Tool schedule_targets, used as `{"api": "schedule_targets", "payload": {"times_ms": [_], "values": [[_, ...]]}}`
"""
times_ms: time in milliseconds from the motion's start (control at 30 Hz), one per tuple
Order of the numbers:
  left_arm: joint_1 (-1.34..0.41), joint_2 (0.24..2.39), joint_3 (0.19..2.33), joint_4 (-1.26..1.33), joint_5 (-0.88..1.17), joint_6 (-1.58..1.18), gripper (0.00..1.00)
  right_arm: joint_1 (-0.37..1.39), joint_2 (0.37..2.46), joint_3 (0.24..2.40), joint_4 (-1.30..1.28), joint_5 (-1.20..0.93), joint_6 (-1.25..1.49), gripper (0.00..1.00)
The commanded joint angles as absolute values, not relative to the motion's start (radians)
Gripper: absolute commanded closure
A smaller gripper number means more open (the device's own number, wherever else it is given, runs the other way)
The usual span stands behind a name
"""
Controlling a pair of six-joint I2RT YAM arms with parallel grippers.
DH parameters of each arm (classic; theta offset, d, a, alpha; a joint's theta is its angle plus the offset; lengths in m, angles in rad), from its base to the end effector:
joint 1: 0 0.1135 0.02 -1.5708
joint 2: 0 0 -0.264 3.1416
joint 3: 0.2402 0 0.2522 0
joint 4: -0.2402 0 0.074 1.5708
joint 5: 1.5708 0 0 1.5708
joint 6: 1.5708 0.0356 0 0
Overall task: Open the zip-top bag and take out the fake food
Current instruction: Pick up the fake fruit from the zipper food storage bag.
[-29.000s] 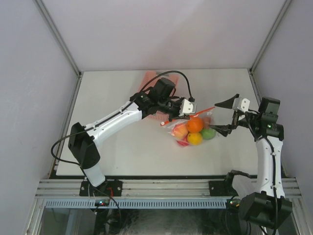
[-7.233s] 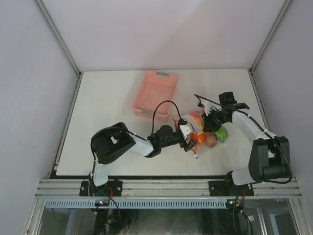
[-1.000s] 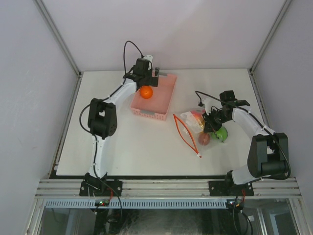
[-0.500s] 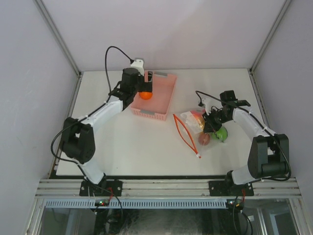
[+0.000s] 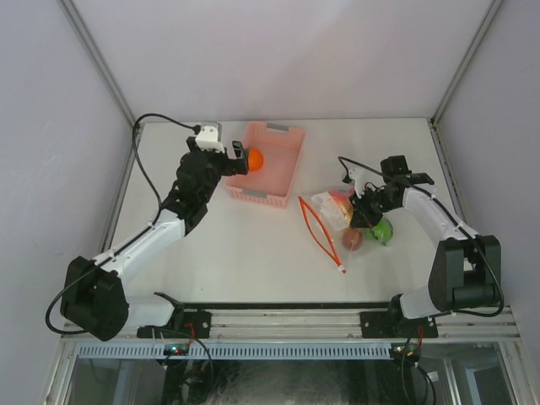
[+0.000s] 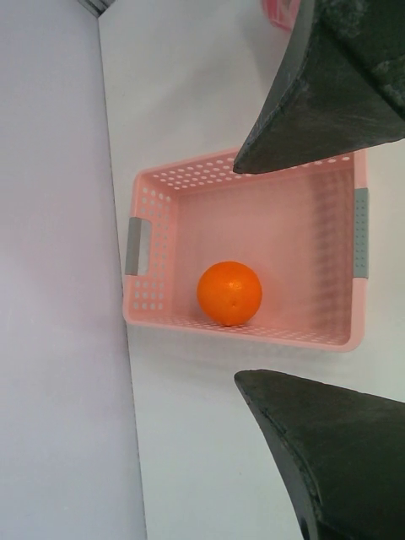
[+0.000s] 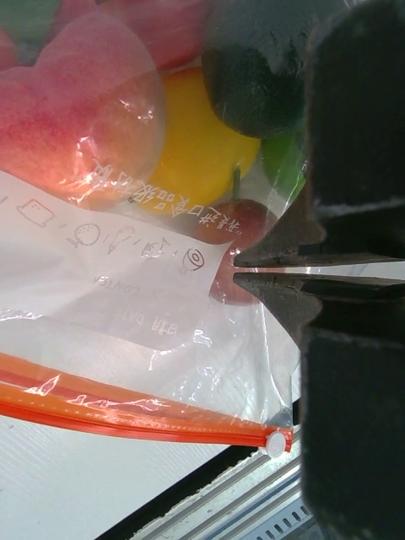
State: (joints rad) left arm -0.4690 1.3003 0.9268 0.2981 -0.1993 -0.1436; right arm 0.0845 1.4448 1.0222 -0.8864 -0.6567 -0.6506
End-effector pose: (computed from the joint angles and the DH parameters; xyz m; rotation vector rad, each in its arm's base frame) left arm 0.2779 -0.1329 0.3262 0.1161 1.6493 -0.3034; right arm 0.2585 0.0437 0.2309 -1.0480 2.3957 0.7585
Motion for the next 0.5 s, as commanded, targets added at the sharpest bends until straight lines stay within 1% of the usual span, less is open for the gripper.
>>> {"api": "schedule_targets", "payload": {"times_ms": [0, 100, 267, 400, 467], "values": [[-0.462, 1.228, 0.844, 0.419, -0.154, -0.196, 0.0, 0.08, 1.406, 1.061, -0.883, -0.686, -0.676, 0.96], [-0.453, 1.19, 0.799, 0.463, -0.026, -0.224, 0.0, 0.079, 1.4, 1.06, -0.885, -0.686, -0.683, 0.96], [-0.455, 1.138, 0.697, 0.614, 0.181, -0.259, 0.0, 0.078, 1.386, 1.06, -0.894, -0.699, -0.702, 0.95], [-0.478, 1.121, 0.657, 0.693, 0.29, -0.253, 0.05, 0.08, 1.377, 1.06, -0.897, -0.7, -0.714, 0.93], [-0.534, 1.123, 0.636, 0.719, 0.317, -0.235, 0.07, 0.078, 1.371, 1.06, -0.9, -0.704, -0.721, 0.91]]}}
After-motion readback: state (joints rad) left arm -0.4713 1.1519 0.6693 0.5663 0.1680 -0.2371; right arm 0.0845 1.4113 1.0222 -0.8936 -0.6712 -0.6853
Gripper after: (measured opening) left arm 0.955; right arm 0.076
